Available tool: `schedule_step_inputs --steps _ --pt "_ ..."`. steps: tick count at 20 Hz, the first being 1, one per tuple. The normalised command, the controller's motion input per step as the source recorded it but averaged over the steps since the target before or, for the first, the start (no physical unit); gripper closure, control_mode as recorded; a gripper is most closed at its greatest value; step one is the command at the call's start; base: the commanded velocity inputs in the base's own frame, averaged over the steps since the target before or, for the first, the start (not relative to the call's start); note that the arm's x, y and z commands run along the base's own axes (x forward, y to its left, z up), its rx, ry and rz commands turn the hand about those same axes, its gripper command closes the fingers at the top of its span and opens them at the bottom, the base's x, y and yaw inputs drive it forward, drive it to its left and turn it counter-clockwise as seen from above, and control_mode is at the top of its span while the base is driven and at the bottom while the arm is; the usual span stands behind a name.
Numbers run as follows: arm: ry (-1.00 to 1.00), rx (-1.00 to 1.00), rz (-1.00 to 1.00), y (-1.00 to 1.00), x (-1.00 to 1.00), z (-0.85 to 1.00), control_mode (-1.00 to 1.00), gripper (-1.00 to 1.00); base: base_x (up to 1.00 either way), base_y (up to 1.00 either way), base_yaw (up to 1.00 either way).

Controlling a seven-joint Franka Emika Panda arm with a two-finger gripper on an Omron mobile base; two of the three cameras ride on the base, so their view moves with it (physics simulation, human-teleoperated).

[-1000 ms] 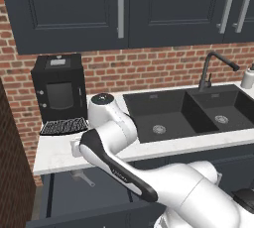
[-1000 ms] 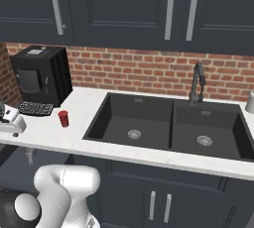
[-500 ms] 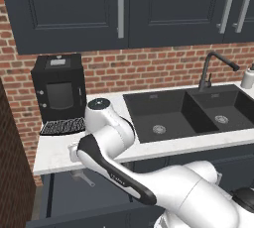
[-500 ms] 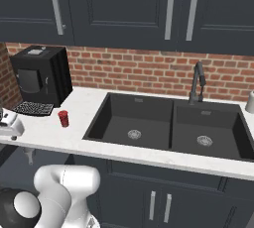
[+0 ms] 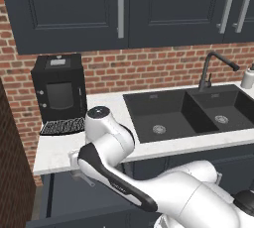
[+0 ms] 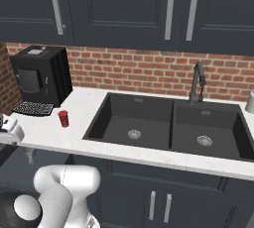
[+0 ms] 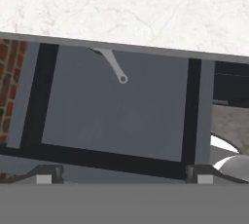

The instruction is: Pick the measuring cup from the drawer and place it on the counter.

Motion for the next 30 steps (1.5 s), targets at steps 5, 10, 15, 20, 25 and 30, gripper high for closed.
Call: schedule_step_inputs --steps 5,10,15,20,25,30 --pt "0.0 0.0 0.0 0.03 -0.13 -0.32 -1.0 -1.0 0.0 0.0 0.0" --pt "0.0 0.0 0.0 0.15 -0.12 -0.31 -1.0 -1.0 0.0 0.0 0.0" --pt "0.0 0.0 0.0 0.14 -0.12 -0.33 -1.0 -1.0 0.0 0.0 0.0" --pt "0.0 0.01 0.0 0.01 -0.02 -0.36 -1.0 -1.0 0.0 0.0 0.0" --pt "0.0 0.01 0.0 0.0 0.0 -0.35 -1.0 -1.0 0.0 0.0 0.0" --pt "0.01 0.0 0.0 0.02 -0.01 -0.42 -1.0 -1.0 0.0 0.0 0.0"
